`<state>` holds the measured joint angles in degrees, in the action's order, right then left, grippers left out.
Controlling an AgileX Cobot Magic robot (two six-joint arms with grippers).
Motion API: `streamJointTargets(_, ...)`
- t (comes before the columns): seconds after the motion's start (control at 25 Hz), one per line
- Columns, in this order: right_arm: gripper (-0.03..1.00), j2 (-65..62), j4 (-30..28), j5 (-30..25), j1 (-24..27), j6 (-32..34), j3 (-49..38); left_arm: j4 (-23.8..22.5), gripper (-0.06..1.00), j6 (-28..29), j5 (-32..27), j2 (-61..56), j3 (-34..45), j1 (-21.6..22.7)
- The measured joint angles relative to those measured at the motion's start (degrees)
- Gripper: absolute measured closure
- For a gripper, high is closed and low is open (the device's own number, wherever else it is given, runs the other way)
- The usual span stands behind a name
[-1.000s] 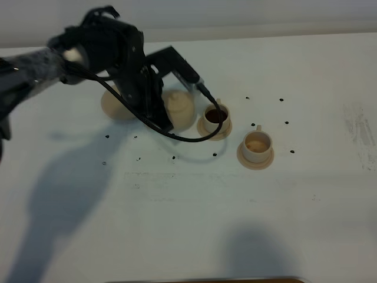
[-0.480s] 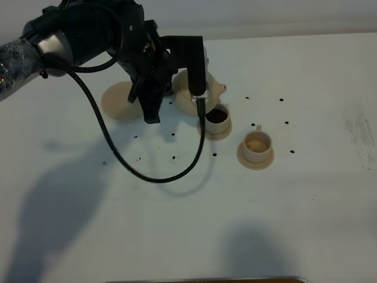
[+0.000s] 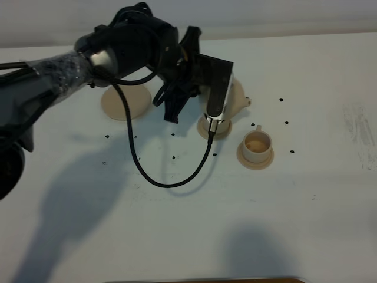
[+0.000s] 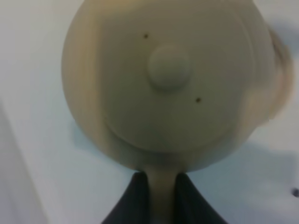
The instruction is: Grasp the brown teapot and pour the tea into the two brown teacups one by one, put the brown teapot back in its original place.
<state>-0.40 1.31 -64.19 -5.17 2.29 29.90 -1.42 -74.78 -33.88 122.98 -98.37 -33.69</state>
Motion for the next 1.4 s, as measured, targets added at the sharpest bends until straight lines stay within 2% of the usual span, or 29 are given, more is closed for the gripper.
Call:
streamJointTargets(0.32,0.53,0.00,0.05,0.00,0.00,0.00,0.00,0.05,0.86,-11.10,1.08,0.05,-0.53,-1.93)
streamJointTargets(1.04,0.53,0.00,0.05,0.00,0.00,0.00,0.00,0.01,0.86,-25.42,1.67,-0.11,-0.53,-2.25)
streamJointTargets(1.4,0.53,0.00,0.05,0.00,0.00,0.00,0.00,0.13,0.86,-29.83,3.03,-0.27,-0.53,-3.45)
